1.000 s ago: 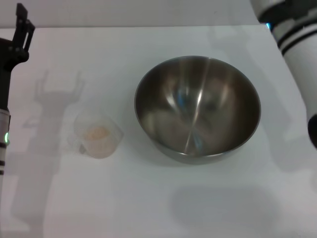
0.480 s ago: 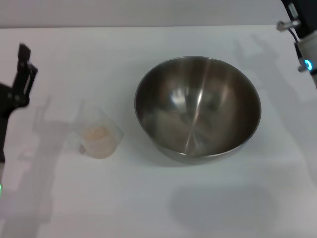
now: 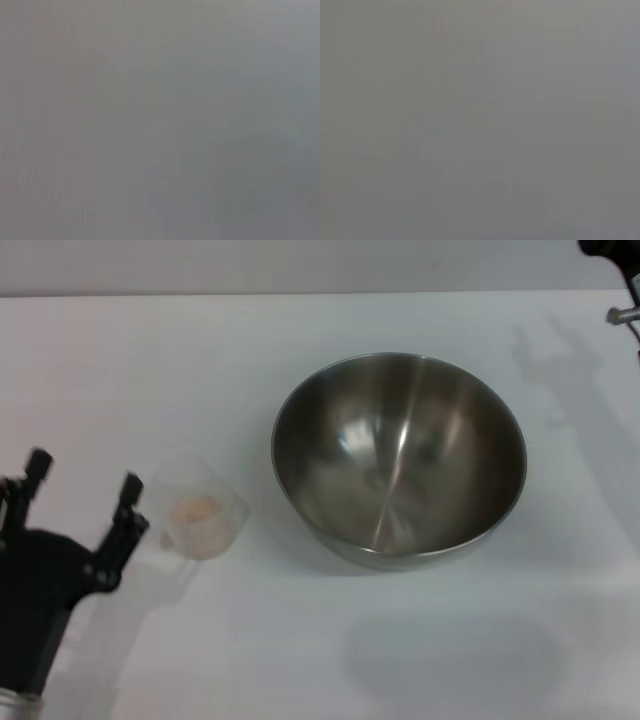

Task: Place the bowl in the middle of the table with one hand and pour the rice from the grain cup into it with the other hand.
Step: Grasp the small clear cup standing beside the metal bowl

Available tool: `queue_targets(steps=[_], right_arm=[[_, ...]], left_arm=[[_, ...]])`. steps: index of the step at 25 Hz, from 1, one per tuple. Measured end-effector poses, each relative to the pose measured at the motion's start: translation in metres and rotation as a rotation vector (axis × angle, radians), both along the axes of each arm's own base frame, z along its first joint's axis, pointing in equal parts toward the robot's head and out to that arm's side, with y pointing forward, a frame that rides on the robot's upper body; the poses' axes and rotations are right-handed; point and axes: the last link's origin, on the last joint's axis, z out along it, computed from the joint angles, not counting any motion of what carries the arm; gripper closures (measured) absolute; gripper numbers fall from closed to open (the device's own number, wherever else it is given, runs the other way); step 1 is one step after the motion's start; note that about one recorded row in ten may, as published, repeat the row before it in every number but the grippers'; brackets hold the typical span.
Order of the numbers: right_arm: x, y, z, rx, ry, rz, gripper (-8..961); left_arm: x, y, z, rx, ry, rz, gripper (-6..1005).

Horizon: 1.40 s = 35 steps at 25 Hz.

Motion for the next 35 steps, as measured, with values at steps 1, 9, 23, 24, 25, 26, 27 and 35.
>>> queue_targets(steps=[1,9,23,24,25,26,27,35], right_arm=[[0.002,0.001,0.003,0.009,0.0,-0.007,430],[0.032,-0.007,0.015,0.047,-0.022,-0.11,430],[0.073,-0.011,0.009,0.031,-0.143,-0.342,430],[0.073,-0.011,0.01,0.035,-0.139,-0.347,430],[0.074,-0.01,0.012,0.042,-0.134,-0.352,430],[0.074,-0.01,0.012,0.042,-0.134,-0.352,430],[0.074,-0.01,0.012,0.045,-0.132,-0.352,430],[0.071,-0.007,0.013,0.046,-0.133,-0.342,430]], left_arm=[[-0.002,-0.003,-0.003,-0.016,0.005,0.016,159],[-0.014,-0.007,-0.02,-0.115,0.041,0.108,159],[-0.022,0.002,-0.027,-0.165,0.08,0.156,159],[-0.023,0.002,-0.027,-0.169,0.081,0.16,159],[-0.023,0.002,-0.028,-0.172,0.083,0.163,159],[-0.023,0.002,-0.028,-0.172,0.083,0.163,159],[-0.023,0.002,-0.028,-0.175,0.084,0.165,159],[-0.029,0.004,-0.032,-0.2,0.102,0.197,159]])
